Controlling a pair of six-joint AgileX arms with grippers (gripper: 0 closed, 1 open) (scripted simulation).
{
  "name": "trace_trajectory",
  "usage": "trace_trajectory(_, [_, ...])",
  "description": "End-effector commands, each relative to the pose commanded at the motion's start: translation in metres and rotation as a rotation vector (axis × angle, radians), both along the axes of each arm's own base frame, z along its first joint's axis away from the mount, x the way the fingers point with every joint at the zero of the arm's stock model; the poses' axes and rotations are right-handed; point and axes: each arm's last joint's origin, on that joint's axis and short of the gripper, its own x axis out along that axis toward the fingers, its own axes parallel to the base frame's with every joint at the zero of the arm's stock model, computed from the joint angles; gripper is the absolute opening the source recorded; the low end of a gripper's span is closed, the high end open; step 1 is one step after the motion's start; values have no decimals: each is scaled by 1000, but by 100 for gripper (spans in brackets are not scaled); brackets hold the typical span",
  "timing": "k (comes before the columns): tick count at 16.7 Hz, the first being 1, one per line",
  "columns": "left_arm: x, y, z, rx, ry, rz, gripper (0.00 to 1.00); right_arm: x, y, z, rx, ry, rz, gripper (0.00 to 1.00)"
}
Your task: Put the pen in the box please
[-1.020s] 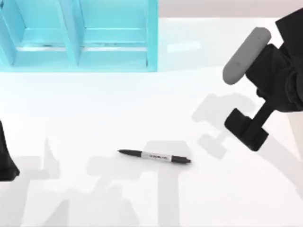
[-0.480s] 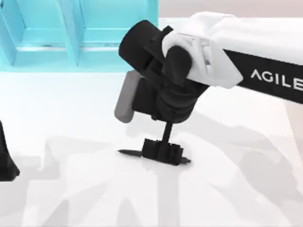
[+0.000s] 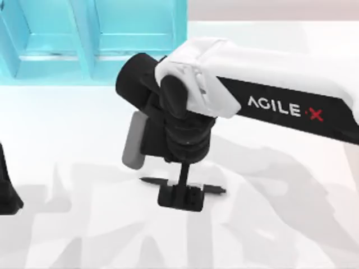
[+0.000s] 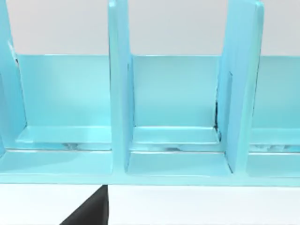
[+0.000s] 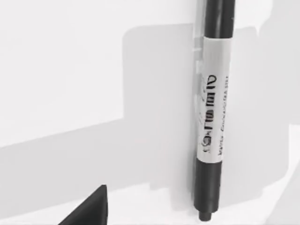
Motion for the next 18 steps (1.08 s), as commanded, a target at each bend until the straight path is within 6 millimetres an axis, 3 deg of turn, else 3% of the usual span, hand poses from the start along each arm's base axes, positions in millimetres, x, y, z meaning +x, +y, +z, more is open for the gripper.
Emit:
trace_trajectory(4, [0,0,0,0,0,0,100,2,-1,-6,-1,2,-3,100])
trace_trajectory(12, [0,0,0,0,0,0,100,18,-3,-95,2,-2,0,100])
trace_trajectory(16, [0,0,0,0,0,0,100,18,-4,-98,0,0,0,100])
trace_trajectory(18, [0,0,0,0,0,0,100,18,-4,-98,0,0,0,85])
